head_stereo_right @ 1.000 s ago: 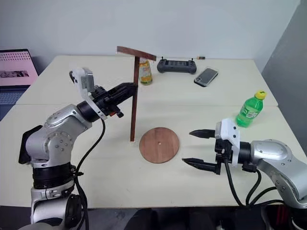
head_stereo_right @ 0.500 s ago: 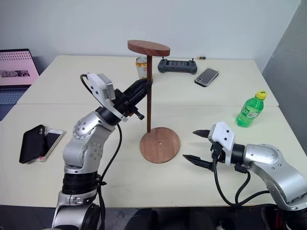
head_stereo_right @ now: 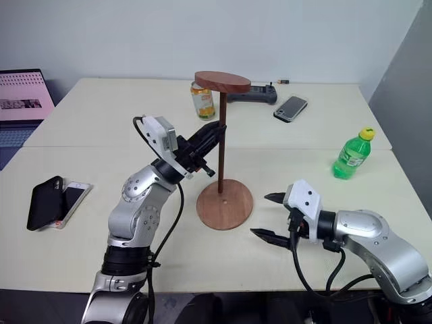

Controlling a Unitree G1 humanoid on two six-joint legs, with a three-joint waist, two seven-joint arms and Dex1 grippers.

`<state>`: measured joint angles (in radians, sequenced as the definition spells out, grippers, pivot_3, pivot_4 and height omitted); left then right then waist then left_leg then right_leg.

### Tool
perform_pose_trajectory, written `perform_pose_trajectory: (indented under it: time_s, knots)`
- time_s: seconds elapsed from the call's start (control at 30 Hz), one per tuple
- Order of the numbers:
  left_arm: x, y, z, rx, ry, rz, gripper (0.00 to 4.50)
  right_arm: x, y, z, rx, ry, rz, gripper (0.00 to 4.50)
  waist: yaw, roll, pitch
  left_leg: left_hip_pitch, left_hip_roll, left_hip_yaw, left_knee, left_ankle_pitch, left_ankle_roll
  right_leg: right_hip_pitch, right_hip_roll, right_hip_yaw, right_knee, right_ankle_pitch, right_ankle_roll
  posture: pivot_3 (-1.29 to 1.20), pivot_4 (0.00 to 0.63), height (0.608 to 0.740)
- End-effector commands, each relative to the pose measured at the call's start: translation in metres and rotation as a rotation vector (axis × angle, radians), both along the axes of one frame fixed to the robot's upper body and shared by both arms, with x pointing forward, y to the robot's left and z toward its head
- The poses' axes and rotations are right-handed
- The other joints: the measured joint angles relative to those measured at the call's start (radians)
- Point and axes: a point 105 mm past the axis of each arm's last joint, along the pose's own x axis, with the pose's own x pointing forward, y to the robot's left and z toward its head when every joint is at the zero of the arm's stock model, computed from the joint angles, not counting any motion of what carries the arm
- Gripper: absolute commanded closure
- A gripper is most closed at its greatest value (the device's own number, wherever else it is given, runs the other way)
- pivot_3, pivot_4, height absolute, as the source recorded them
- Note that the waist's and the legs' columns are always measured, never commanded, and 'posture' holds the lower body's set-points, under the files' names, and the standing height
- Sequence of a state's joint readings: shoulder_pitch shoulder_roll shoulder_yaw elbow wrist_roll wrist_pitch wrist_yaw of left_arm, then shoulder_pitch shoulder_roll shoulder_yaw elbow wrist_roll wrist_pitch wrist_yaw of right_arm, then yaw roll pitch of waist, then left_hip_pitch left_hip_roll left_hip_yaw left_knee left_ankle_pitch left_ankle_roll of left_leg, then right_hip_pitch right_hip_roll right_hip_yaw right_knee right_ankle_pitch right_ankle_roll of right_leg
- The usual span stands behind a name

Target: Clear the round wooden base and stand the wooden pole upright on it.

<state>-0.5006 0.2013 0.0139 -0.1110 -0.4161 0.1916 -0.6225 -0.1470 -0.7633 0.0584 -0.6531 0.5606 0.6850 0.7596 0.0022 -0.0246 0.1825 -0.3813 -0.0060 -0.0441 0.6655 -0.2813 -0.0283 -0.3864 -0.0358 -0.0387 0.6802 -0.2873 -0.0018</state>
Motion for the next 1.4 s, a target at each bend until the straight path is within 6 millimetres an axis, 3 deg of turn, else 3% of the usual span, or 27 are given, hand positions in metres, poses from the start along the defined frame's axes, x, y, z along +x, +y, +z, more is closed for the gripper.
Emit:
perform_pose_trajectory:
  time_s: [0.03, 0.5, 0.77, 1.23, 1.4]
  knots:
    - [-0.004, 0.001, 0.009, -0.003, -0.042, -0.007, 4.23, -0.003, 0.002, 0.009, 0.006, -0.046, 0.013, 0.0, 0.0, 0.0, 0.0, 0.0, 0.0, 0.0, 0.0, 0.0, 0.0, 0.0, 0.0, 0.0, 0.0, 0.0, 0.0, 0.0, 0.15, 0.74]
    - [-0.005, -0.005, 0.008, -0.006, -0.051, -0.005, 4.23, 0.001, 0.003, 0.012, 0.01, -0.08, 0.018, 0.0, -0.001, 0.0, 0.0, 0.0, 0.0, 0.0, 0.0, 0.0, 0.0, 0.0, 0.0, 0.0, 0.0, 0.0, 0.0, 0.0, 0.15, 0.74]
    - [-0.007, -0.008, -0.014, 0.024, -0.013, -0.011, 4.23, 0.005, 0.005, 0.009, -0.001, -0.079, 0.004, 0.0, 0.0, 0.0, 0.0, 0.0, 0.0, 0.0, 0.0, 0.0, 0.0, 0.0, 0.0, 0.0, 0.0, 0.0, 0.0, 0.0, 0.15, 0.74]
    - [-0.007, -0.016, -0.018, 0.033, -0.03, -0.043, 4.23, 0.003, 0.006, 0.009, -0.001, -0.084, 0.007, 0.0, -0.001, 0.0, 0.0, 0.0, 0.0, 0.0, 0.0, -0.002, 0.003, 0.0, 0.0, 0.0, 0.0, 0.0, 0.0, 0.0, 0.15, 0.74]
    - [-0.002, -0.005, -0.017, 0.025, -0.019, 0.0, 4.23, 0.002, 0.007, 0.01, 0.004, -0.084, 0.008, 0.0, -0.001, 0.0, 0.0, 0.0, 0.0, 0.0, 0.0, -0.002, 0.003, 0.0, 0.0, 0.0, 0.0, 0.0, 0.0, 0.0, 0.15, 0.74]
